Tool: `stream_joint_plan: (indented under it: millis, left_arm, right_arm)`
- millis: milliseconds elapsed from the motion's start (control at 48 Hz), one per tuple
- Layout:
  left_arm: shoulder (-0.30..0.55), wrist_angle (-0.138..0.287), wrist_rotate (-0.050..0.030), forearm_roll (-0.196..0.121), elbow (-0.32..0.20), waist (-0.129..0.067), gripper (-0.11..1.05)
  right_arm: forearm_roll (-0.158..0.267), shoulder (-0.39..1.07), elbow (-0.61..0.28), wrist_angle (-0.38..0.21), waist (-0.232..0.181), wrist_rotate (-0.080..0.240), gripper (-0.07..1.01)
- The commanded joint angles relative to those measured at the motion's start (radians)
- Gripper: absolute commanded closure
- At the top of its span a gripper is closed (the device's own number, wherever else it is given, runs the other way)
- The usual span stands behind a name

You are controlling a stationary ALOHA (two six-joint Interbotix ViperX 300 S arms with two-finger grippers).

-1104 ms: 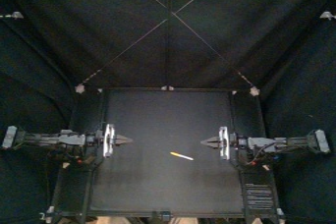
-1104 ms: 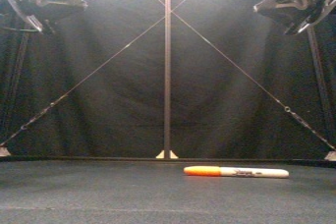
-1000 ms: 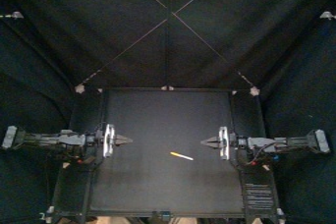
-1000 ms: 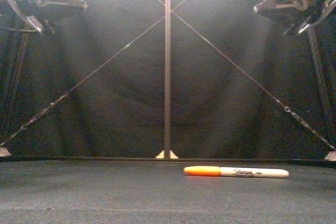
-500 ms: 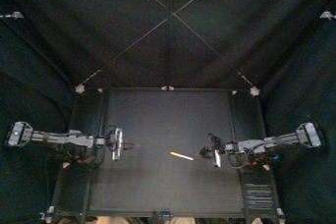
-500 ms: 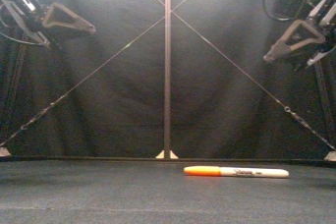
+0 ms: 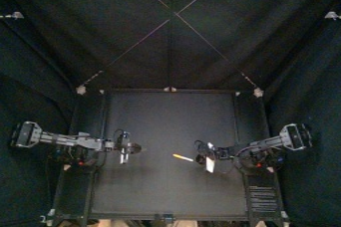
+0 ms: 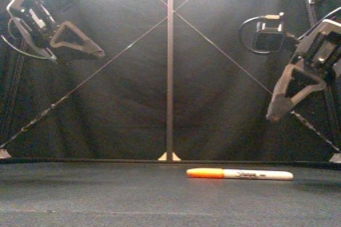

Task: Uncap the pen

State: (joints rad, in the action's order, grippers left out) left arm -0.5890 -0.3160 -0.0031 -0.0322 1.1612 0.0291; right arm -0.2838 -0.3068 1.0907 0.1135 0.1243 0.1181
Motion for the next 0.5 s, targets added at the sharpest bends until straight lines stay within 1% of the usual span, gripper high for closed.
stream_joint_plan:
  millis: [21,62,146,271,312,354,438,458,500]
  left_arm:
    - [0.011,-0.011,0.0015,-0.003,-0.026,0.003,0.87]
    - [0.015,-0.011,0.0015,-0.003,-0.029,0.003,0.85]
    - [0.031,-0.011,0.0015,-0.003,-0.038,0.003,0.79]
    - [0.057,-0.011,0.0061,0.000,-0.054,0.003,0.70]
    - [0.069,-0.011,0.0061,0.000,-0.060,0.003,0.66]
    - [0.081,-0.011,0.0077,0.002,-0.066,0.003,0.62]
    - [0.112,-0.011,0.0077,0.008,-0.077,0.003,0.52]
    - [0.118,-0.011,0.0092,0.009,-0.078,0.003,0.50]
    - [0.130,-0.011,0.0092,0.012,-0.081,0.003,0.46]
  right_arm:
    - [-0.005,0.043,-0.028,0.005,-0.002,-0.002,0.38]
    - [-0.002,0.061,-0.031,0.005,-0.003,-0.002,0.32]
    - [0.006,0.097,-0.041,0.005,-0.025,-0.006,0.26]
    - [0.020,0.129,-0.052,0.005,-0.051,-0.005,0.26]
    - [0.020,0.138,-0.058,0.005,-0.057,-0.003,0.26]
    - [0.020,0.149,-0.064,0.005,-0.058,-0.003,0.26]
    - [0.020,0.170,-0.077,0.005,-0.061,-0.003,0.26]
    - [0.021,0.175,-0.081,0.005,-0.061,-0.003,0.26]
    - [0.021,0.189,-0.091,0.005,-0.064,-0.003,0.26]
